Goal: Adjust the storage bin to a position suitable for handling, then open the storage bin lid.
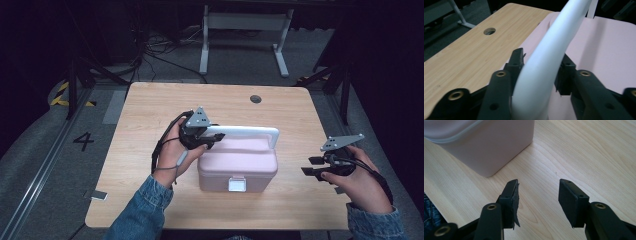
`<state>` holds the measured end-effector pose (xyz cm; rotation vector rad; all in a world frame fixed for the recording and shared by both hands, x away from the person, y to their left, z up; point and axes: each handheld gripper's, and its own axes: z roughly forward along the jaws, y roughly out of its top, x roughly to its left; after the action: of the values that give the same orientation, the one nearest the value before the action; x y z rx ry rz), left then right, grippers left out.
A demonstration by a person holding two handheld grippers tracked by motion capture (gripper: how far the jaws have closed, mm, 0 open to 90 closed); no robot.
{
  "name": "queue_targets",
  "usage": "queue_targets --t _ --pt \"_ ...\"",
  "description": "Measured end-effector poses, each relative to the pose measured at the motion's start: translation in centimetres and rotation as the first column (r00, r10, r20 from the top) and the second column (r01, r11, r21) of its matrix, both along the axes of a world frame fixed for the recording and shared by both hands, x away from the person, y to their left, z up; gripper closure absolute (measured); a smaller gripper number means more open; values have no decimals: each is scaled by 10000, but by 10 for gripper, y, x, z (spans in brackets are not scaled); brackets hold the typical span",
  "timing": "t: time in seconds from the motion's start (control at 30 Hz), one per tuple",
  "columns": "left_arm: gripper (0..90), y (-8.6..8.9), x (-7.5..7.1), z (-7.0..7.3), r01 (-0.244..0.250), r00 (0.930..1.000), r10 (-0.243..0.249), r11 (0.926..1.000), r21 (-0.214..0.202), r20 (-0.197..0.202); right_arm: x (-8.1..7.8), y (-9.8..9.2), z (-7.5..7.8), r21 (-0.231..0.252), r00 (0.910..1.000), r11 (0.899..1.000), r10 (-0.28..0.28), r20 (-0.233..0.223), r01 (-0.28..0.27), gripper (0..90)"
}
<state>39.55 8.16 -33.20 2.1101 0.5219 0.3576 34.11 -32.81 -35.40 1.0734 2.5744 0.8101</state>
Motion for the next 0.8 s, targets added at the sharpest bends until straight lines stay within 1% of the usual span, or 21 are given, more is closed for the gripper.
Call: queue_targets --t 0.07,0.1,0.13,0.17,0.2,0.23,0.3,0.37,0.4,0.5,0.57,0.63,0.73,0.8 --pt "740 0 -1 1 -10 10000 10 10000 -5 48 0 0 0 6 10000 10000 -10 -21 10 522" --pt "763 1 -3 4 -179 9997 180 9998 -46 163 0 -1 0 17 10000 10000 -33 -11 33 521" --pt "768 1 -3 4 -179 9997 180 9998 -46 163 0 -1 0 17 10000 10000 -33 -11 33 521" --pt "775 1 -4 6 -319 9993 315 9993 204 202 0 -1 1 54 10000 10000 -80 -11 80 520" --pt "779 1 -4 6 -319 9993 315 9993 204 202 0 -1 1 63 10000 9999 -80 -8 80 520" --pt "781 1 -4 7 -306 9992 298 9991 284 283 0 -1 1 92 10000 9999 -74 -13 74 520" --pt "785 2 -3 10 -270 9996 270 9996 79 52 0 -1 1 117 10000 9999 -82 40 81 520" --pt "794 3 -2 12 -293 9996 293 9996 52 -10 0 -1 1 121 9999 9999 -86 78 85 522" --pt "794 3 -1 13 -337 9994 337 9994 -97 -63 0 -1 2 150 9998 9998 -91 187 88 526" --pt "797 4 4 16 -281 9993 278 9995 -108 -236 1 0 2 398 9998 9992 -28 205 20 536" --pt "800 5 7 18 -300 9992 297 9995 -107 -251 1 1 3 473 9998 9988 77 200 -87 540" --pt "800 6 9 20 -286 9990 277 9992 -266 -337 1 3 4 644 9997 9978 165 182 -177 555" --pt "798 5 12 23 -372 9987 360 9988 -322 -368 1 6 8 1104 9986 9932 317 426 -362 585" --pt "797 6 16 24 -369 9977 341 9983 -462 -589 1 7 11 1436 9980 9888 334 546 -409 607"
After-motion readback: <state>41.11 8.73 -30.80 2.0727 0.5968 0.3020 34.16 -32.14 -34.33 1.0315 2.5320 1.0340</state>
